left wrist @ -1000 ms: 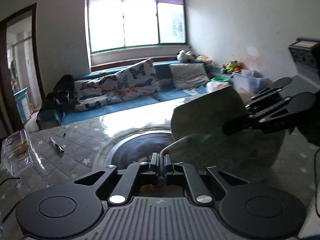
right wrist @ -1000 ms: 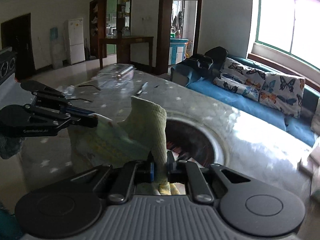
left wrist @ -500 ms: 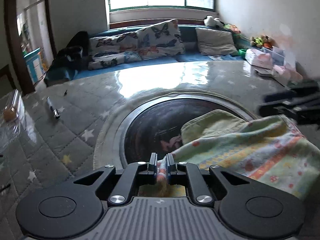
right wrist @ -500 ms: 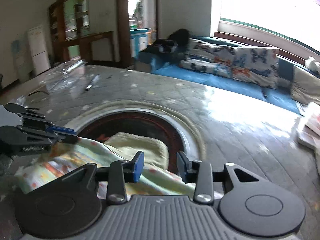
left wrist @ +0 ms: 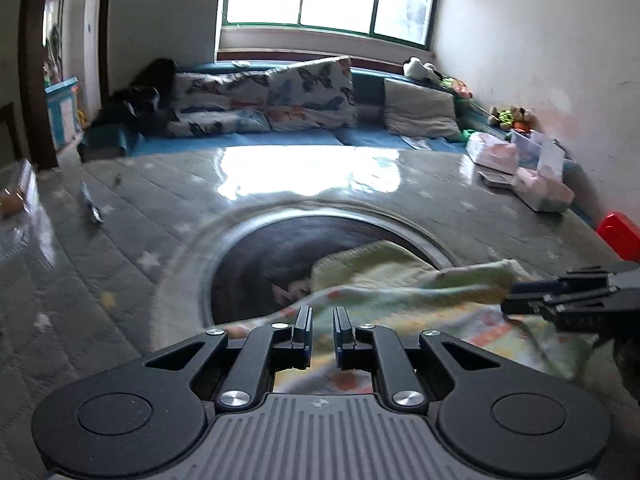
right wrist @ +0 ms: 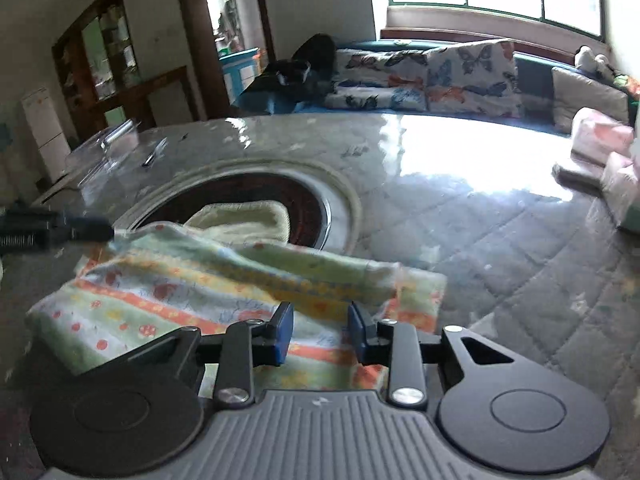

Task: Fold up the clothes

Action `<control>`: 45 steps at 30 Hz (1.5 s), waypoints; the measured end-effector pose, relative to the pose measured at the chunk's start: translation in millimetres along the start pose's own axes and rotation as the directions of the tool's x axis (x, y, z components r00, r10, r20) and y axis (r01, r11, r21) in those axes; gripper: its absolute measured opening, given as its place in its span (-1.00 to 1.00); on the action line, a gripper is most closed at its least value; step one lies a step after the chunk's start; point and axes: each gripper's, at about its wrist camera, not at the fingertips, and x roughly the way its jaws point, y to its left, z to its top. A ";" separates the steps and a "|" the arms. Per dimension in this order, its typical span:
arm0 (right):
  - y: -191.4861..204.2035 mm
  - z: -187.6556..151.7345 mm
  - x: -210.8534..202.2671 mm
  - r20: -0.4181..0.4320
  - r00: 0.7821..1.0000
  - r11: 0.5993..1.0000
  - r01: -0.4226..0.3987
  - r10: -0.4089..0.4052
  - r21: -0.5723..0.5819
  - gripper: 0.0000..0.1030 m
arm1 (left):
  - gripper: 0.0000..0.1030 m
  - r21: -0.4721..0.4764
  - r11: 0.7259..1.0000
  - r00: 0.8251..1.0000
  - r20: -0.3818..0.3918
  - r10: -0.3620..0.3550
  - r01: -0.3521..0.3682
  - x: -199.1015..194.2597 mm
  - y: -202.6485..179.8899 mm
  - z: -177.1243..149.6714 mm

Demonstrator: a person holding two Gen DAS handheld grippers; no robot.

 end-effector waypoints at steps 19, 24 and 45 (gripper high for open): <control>24.5 24.5 48.0 0.004 0.999 0.999 0.045 -0.045 0.002 -0.39 | -0.65 -0.117 0.993 0.999 -0.052 -0.011 0.005 44.9 6.7 3.8; 35.0 19.2 28.0 0.014 0.999 0.999 -0.036 0.036 -0.019 -0.13 | -0.61 -0.127 0.992 0.999 -0.024 -0.029 0.026 24.1 7.5 -0.9; 107.6 -39.1 3.5 0.033 0.999 0.967 -0.009 0.018 -0.255 0.77 | -0.14 -0.030 0.998 0.998 0.042 -0.049 0.050 -35.4 -27.7 -71.8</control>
